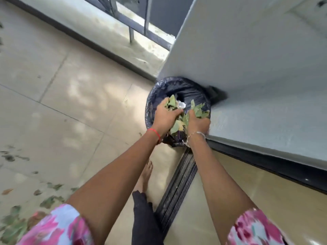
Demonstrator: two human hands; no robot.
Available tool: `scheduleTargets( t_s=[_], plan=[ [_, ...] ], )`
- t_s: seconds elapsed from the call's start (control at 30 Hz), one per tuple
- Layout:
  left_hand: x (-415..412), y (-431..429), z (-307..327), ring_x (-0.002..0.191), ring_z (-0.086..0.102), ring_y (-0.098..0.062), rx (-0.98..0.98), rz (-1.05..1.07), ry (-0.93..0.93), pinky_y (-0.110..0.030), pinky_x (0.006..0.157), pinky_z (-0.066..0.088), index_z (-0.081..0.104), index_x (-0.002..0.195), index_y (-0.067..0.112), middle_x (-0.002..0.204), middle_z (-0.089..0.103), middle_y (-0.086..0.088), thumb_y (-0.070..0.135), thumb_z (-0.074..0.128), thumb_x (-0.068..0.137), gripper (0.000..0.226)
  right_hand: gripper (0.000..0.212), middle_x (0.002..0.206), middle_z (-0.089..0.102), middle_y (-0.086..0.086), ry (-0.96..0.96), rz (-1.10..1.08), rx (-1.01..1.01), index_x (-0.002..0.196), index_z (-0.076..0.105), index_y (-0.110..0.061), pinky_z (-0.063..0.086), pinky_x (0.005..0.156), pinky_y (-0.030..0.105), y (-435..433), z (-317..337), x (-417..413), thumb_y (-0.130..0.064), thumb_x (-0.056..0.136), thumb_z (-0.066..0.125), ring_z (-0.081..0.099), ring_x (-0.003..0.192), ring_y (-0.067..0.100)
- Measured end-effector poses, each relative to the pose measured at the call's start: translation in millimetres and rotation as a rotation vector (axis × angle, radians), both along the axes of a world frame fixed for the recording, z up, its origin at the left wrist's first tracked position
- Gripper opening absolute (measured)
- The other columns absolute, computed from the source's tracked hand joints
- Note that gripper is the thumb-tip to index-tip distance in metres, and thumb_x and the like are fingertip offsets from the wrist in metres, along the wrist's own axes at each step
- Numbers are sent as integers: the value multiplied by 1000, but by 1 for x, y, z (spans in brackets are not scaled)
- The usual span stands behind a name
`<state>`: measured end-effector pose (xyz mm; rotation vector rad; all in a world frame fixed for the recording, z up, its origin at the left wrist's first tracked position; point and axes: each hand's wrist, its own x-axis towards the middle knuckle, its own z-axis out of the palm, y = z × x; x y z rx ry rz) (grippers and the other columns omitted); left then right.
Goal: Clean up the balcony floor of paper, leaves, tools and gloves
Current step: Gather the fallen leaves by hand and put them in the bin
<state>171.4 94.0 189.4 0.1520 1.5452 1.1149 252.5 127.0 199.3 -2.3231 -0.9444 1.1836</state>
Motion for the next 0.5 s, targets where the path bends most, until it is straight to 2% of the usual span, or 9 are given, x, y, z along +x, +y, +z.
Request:
scheduleTargets(
  t_s=[0.07,0.13,0.2,0.23,0.3,0.37,0.4,0.43,0.5],
  plan=[
    [7,9,-18,109,53,-24,-48,-74,-27,-42,100,43,51,118,26,124,50,-11,35,75,73,52,45,116,62,14,-27,85,-42,115,58,0,46,84,29,11,-18,6,-30,82,66,60,102,27],
    [8,14,-23,140,18,-29,-177,-195,-35,-49,115,18,29,141,41,154,9,-11,57,62,79,72,58,128,55,11,29,198,-145,127,51,-3,43,96,30,18,-31,13,-39,83,64,53,115,26],
    [6,13,-27,144,-15,-28,-211,-236,-63,-57,115,-1,11,146,46,157,-18,-5,63,48,85,73,65,138,45,8,120,253,-255,137,39,-8,38,104,38,22,-34,18,-40,84,61,46,123,25],
    [5,11,-27,143,-22,-27,-205,-260,-64,-58,114,-6,9,146,44,156,-21,-4,63,44,86,72,64,140,43,8,131,276,-284,138,37,-8,37,105,41,24,-33,19,-38,86,59,45,122,25],
    [1,7,-27,146,-10,-24,-165,-322,-39,-52,117,-1,14,149,34,158,-8,-6,57,44,89,71,48,128,52,13,101,348,-276,128,49,-2,41,98,38,26,-27,19,-30,89,55,49,105,23],
    [-8,2,-17,136,34,-21,-151,-342,31,-34,113,25,39,142,15,150,34,-11,32,53,93,54,36,106,61,21,44,418,-246,109,60,9,42,77,31,22,-16,12,-21,89,56,49,86,23],
    [-15,-1,-10,116,52,-20,-153,-339,95,-28,100,39,53,131,6,134,53,-15,19,56,92,41,30,97,62,26,11,453,-235,98,63,11,38,68,30,18,-10,6,-17,87,57,51,81,25],
    [-21,-4,-2,96,57,-19,-147,-330,153,-26,84,44,61,119,1,114,64,-17,9,57,90,30,22,88,61,26,-11,489,-224,85,65,7,35,63,30,14,-4,-1,-13,85,58,51,79,27],
    [-40,-14,19,75,55,-19,-104,-277,221,-23,67,46,65,105,0,88,64,-14,-1,55,88,19,9,79,56,13,-39,595,-189,75,62,-6,35,64,25,2,12,-23,-10,82,58,49,77,23]
  ],
)
